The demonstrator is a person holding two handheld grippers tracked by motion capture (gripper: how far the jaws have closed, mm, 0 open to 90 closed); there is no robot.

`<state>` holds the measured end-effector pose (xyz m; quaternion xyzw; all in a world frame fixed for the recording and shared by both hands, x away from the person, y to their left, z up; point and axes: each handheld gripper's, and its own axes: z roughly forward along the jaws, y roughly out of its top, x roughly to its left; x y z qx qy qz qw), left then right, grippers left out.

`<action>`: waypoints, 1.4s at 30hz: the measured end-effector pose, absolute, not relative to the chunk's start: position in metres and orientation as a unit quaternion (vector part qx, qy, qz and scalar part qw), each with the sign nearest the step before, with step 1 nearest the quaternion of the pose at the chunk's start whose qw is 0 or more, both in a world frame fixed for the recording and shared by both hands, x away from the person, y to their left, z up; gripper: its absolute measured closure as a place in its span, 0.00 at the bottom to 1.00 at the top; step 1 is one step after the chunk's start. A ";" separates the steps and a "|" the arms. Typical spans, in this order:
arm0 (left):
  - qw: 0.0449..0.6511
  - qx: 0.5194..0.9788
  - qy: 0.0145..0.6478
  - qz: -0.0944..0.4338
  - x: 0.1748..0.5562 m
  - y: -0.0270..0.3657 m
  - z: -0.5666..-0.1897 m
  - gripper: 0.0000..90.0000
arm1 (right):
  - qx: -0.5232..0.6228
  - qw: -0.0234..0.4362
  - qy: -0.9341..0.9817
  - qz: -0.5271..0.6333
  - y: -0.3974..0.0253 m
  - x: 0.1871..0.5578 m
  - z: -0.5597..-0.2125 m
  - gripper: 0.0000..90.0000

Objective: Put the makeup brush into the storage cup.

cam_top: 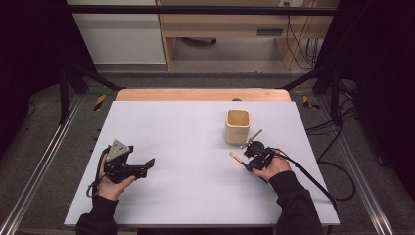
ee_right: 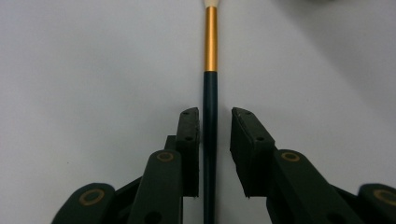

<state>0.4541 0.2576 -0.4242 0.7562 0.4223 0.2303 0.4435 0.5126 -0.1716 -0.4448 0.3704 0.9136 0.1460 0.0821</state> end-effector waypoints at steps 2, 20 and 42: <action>0.443 0.757 0.422 0.231 0.454 0.257 -0.424 0.07 | 0.372 0.077 0.914 0.139 -0.171 0.513 -0.446 0.83; 0.439 0.760 0.420 0.230 0.454 0.257 -0.425 0.07 | 0.369 0.041 0.922 0.115 -0.171 0.519 -0.447 0.93; 0.443 0.756 0.423 0.229 0.454 0.256 -0.424 0.07 | 0.360 0.065 0.908 0.202 -0.176 0.502 -0.426 0.93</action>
